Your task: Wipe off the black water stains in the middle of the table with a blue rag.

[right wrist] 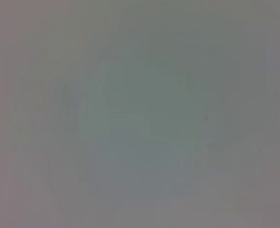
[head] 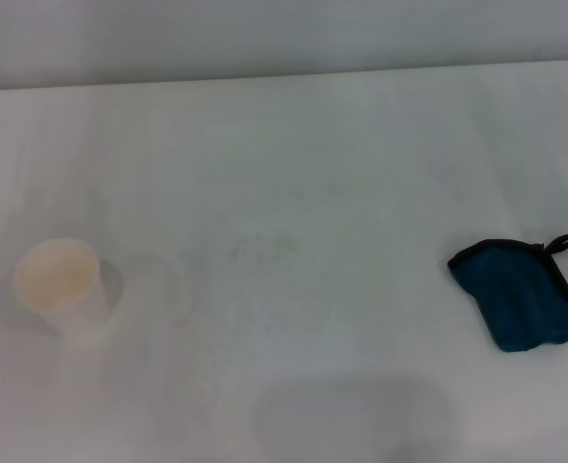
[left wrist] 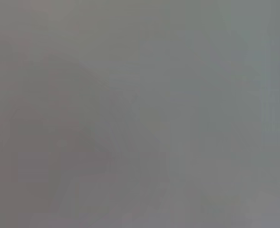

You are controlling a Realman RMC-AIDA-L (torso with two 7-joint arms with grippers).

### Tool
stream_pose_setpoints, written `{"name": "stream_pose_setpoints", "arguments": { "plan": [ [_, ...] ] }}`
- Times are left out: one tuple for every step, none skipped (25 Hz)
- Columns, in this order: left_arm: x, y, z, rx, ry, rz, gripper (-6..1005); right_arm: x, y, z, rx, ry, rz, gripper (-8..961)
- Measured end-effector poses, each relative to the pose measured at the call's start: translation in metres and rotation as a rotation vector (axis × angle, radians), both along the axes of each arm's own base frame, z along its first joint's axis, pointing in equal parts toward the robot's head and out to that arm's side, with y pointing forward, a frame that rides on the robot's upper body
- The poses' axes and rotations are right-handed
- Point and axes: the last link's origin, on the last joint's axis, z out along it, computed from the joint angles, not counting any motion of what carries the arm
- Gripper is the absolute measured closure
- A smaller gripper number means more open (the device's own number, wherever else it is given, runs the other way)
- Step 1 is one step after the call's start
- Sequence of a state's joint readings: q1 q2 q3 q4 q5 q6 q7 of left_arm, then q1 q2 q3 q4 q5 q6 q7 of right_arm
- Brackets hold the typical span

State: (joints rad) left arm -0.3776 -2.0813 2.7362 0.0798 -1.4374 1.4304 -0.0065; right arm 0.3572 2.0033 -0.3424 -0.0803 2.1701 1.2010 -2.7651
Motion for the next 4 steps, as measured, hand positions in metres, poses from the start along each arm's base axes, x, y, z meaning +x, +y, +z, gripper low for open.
{"name": "stream_pose_setpoints", "arguments": {
  "plan": [
    [0.0003, 0.0001, -0.0002, 0.0, -0.001, -0.001, 112, -0.0001, -0.0003, 0.0001, 0.001, 0.0, 0.002, 263],
    [0.0004, 0.0001, 0.0001, 0.001, -0.002, -0.002, 112, 0.0, -0.0007, -0.0001, 0.002, 0.001, 0.001, 263],
    [0.0004, 0.0001, 0.0003, 0.002, -0.002, -0.002, 112, 0.0002, -0.001, -0.0003, 0.002, 0.002, 0.0, 263],
    [-0.0001, 0.0001, 0.0006, 0.001, -0.001, -0.001, 112, 0.0003, -0.0011, -0.0003, 0.002, 0.002, -0.001, 263]
  ]
}}
